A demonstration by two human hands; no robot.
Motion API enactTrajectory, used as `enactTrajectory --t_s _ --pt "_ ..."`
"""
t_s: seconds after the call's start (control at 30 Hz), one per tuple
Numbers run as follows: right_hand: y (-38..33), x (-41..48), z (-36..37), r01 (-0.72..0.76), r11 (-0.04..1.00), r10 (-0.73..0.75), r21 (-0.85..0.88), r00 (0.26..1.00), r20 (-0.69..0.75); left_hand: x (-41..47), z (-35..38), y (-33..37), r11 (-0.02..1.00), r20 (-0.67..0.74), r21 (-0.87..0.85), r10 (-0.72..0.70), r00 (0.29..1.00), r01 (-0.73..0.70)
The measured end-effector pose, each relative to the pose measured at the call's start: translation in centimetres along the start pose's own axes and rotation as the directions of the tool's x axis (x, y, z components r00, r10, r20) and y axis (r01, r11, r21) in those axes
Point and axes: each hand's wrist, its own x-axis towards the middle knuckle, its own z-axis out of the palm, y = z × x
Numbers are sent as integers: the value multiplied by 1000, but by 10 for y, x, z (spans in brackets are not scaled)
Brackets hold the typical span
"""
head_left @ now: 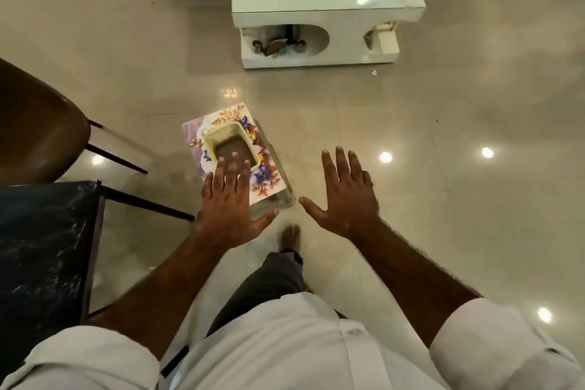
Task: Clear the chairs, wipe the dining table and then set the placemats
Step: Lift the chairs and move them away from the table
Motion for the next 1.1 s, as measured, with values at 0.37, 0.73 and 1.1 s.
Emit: enactTrajectory --t_s 0.37,0.73,1.1 --pt "39 224 -60 198 978 -194 -59 978 75 181 -7 -1 964 -29 -86 -253 967 250" --pt "42 470 -103 541 837 -527 -79 837 147 340 -20 -23 798 -15 -144 -593 805 585" --pt "-50 698 -152 800 594 -777 -86 598 198 476 -66 -90 512 130 -138 -839 528 848"
